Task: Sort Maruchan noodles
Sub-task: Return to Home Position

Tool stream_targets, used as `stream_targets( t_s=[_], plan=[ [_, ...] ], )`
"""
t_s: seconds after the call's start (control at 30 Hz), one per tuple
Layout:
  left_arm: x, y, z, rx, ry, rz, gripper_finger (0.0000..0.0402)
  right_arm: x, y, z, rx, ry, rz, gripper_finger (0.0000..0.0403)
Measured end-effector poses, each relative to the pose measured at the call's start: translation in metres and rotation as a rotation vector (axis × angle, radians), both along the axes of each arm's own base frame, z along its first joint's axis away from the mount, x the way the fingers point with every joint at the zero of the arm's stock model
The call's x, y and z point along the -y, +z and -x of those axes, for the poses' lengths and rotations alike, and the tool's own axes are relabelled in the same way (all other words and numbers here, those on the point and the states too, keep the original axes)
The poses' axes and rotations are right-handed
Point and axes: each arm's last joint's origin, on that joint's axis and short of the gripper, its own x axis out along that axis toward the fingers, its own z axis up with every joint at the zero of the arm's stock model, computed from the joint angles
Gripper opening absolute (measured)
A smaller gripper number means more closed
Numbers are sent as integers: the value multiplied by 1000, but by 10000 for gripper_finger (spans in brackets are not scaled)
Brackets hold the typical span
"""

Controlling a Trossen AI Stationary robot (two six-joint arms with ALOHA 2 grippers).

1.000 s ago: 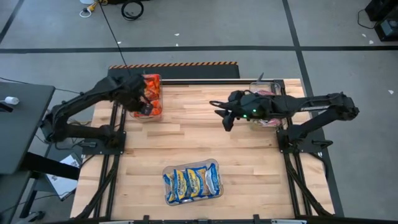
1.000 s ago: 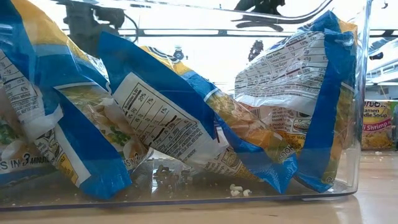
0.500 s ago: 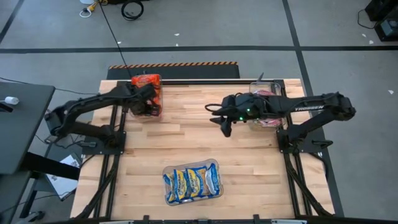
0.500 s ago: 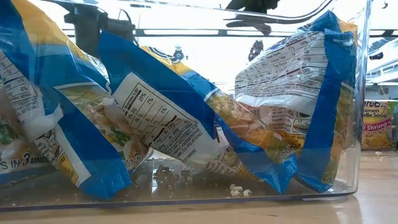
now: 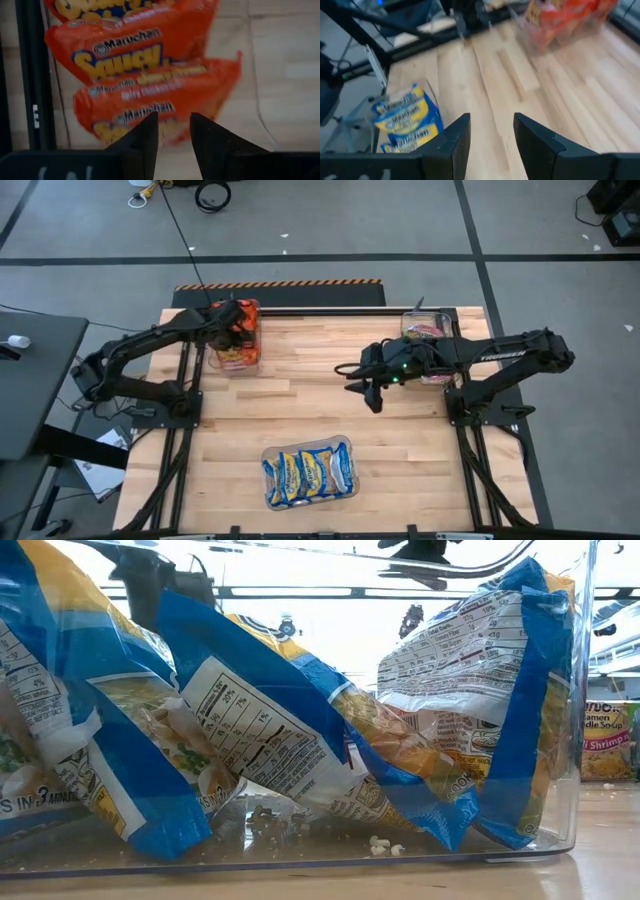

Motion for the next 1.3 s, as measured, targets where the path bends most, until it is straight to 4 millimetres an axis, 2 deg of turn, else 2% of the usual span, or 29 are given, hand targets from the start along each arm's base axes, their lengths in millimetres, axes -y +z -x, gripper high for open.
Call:
stream_targets(
  t_s=[0.1,0.27,0.47,0.6,0.73,0.87,0.93,1.03,1.13,1.2,1.3],
  plan=[
    [15,16,-1,47,-57,-15,116,4,-2,7,-43,-12,-10,155],
    [58,54,-3,269,-225,-167,116,14,5,30,79,-12,76,130],
    [104,100,-5,580,-640,-462,116,18,-14,59,203,156,89,66],
    [125,113,4,661,-819,-558,116,20,-7,85,305,160,80,14],
    [132,117,12,653,-928,-623,116,20,-3,108,310,159,133,14],
    [135,123,10,742,-864,-615,116,20,5,117,371,146,112,41],
    [134,122,6,709,-893,-660,116,20,7,119,389,129,137,49],
    [139,109,-1,705,-954,-692,116,20,7,124,399,131,225,53],
    [146,91,-2,763,-1000,-723,117,16,-2,134,417,153,229,54],
    [152,80,-3,812,-1033,-765,117,14,-13,140,384,139,144,54],
    [161,64,-4,850,-1093,-810,117,14,-36,153,187,4,-28,53]
  ],
)
